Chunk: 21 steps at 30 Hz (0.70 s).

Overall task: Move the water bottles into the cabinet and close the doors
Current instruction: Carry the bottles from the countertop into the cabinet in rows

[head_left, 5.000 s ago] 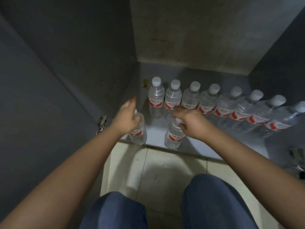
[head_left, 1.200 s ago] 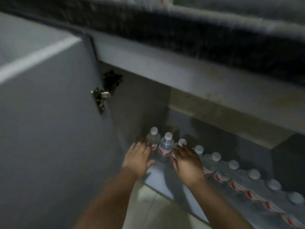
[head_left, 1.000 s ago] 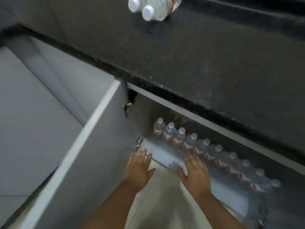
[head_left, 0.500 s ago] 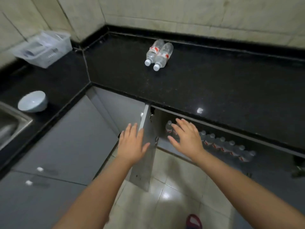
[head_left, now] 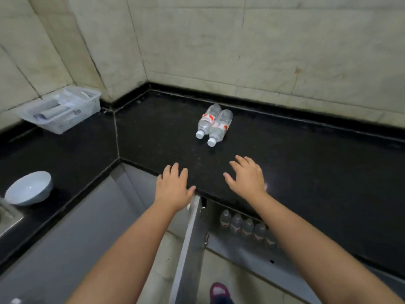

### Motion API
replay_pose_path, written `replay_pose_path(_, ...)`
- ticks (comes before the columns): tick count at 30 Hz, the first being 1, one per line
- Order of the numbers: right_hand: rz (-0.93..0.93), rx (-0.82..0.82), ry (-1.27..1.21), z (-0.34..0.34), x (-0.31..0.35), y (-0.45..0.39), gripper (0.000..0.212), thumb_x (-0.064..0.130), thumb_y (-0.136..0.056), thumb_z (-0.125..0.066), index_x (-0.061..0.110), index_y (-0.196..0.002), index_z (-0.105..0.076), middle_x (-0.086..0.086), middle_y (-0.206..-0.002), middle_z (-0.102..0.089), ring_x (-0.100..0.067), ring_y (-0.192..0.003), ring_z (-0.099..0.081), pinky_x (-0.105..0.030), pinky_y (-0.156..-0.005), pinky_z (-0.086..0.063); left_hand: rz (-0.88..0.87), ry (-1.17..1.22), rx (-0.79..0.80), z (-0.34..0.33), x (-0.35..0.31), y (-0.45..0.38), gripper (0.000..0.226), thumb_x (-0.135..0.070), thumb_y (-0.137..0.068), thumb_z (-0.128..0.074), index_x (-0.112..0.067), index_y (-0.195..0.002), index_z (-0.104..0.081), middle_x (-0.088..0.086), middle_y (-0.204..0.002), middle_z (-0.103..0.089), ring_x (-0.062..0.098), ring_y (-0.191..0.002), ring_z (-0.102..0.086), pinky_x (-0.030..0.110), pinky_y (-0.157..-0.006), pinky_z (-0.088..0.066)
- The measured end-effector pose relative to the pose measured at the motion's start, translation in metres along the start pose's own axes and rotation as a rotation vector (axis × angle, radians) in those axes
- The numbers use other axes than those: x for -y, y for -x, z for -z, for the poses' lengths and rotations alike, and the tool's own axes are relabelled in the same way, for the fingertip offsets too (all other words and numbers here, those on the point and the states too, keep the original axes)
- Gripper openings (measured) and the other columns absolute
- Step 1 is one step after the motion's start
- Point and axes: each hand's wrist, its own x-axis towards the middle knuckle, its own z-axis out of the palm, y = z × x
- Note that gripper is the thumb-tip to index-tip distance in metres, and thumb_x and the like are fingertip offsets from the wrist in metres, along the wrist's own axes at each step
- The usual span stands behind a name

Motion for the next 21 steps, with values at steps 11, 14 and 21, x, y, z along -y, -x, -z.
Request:
replay_pose_path(11, 0.233, -0.026, 0.105, -0.096, -0.012, -0.217, 0.036, 0.03, -0.058, -0.083, 0.021, -0.092, -0.073, 0.002, -0.105, -0.071, -0.022, -0.094, -0.066, -0.036, -0.079, -0.053, 0.035, -0.019, 0.107, -0.021, 0.003, -0.236, 0.058, -0.034, -0.098, -0.039, -0.014, -0.148, -0.016, 0.011, -0.159, -0.009, 0.027, -0.148, -0.007, 0.04, -0.119, -0.019)
replay_pose_path(14, 0.319, -0.167, 0.092, -0.114, -0.032, -0.222, 0.037, 0.031, -0.035, -0.088, 0.022, -0.066, -0.07, 0.005, -0.074, -0.071, -0.018, -0.065, -0.062, -0.026, -0.054, -0.051, -0.011, 0.021, 0.076, -0.031, -0.004, -0.272, 0.056, -0.028, -0.097, -0.043, -0.015, -0.147, -0.02, 0.012, -0.158, -0.012, 0.028, -0.146, -0.012, 0.038, -0.117, -0.024)
replay_pose_path(21, 0.278, -0.408, -0.039, -0.135, -0.064, -0.212, 0.036, 0.003, -0.056, -0.067, 0.014, -0.079, -0.042, -0.009, -0.075, -0.062, -0.021, -0.067, -0.035, -0.023, -0.036, -0.046, 0.141, 0.265, -0.043, -0.043, -0.036, -0.319, 0.04, -0.024, -0.092, -0.055, -0.007, -0.126, -0.042, 0.014, -0.129, -0.037, 0.028, -0.116, -0.044, 0.035, -0.091, -0.046)
